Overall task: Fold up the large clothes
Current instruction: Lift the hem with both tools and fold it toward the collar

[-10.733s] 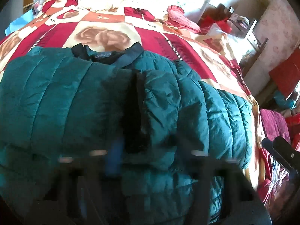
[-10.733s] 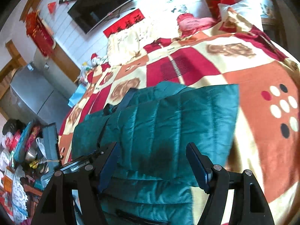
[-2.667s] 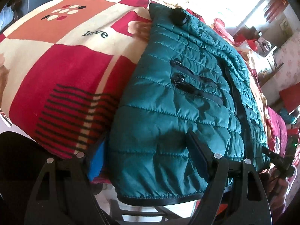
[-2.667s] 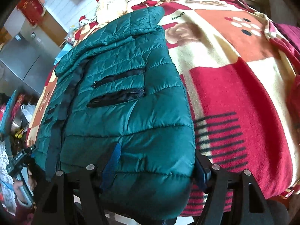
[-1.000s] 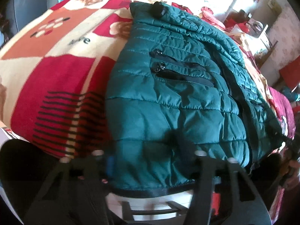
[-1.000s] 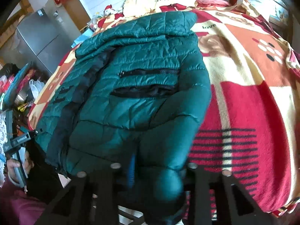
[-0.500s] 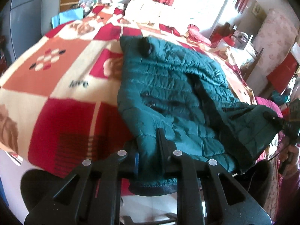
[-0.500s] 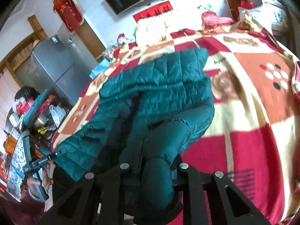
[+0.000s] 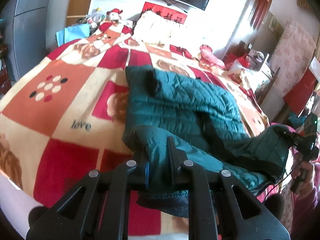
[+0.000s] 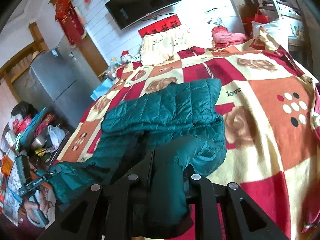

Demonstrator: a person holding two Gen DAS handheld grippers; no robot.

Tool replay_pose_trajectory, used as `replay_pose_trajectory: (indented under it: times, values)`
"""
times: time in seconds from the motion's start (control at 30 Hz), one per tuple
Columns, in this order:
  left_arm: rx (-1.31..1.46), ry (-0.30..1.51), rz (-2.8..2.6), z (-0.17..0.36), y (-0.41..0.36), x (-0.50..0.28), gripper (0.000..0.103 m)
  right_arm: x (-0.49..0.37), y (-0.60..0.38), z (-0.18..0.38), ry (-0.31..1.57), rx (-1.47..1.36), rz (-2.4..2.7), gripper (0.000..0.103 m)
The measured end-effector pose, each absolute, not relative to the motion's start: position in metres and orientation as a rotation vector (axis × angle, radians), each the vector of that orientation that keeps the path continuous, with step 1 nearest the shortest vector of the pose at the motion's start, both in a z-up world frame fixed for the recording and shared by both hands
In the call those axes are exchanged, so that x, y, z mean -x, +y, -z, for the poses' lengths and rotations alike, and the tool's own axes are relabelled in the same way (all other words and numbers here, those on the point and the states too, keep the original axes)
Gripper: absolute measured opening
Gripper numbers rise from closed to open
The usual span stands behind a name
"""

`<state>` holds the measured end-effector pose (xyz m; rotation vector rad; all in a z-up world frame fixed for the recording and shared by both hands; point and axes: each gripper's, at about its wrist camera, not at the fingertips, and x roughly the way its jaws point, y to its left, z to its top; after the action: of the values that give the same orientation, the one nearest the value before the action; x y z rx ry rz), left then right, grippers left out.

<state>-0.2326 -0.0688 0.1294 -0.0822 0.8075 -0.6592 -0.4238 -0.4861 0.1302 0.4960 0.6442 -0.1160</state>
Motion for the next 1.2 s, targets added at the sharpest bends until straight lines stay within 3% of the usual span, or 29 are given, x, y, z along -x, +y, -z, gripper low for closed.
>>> replay_pose_trajectory:
  times: [0.37, 1.2]
  values:
    - [0.134, 0.757, 0.625, -0.146, -0.088, 0.187, 0.014, 0.378, -0.514, -0.140, 0.635, -0.526, 0.199, 0.017]
    - [0.154, 0.834, 0.493, -0.138, -0.173, 0.032, 0.014, 0.250, -0.582, -0.129, 0.735, -0.520, 0.366, 0.017]
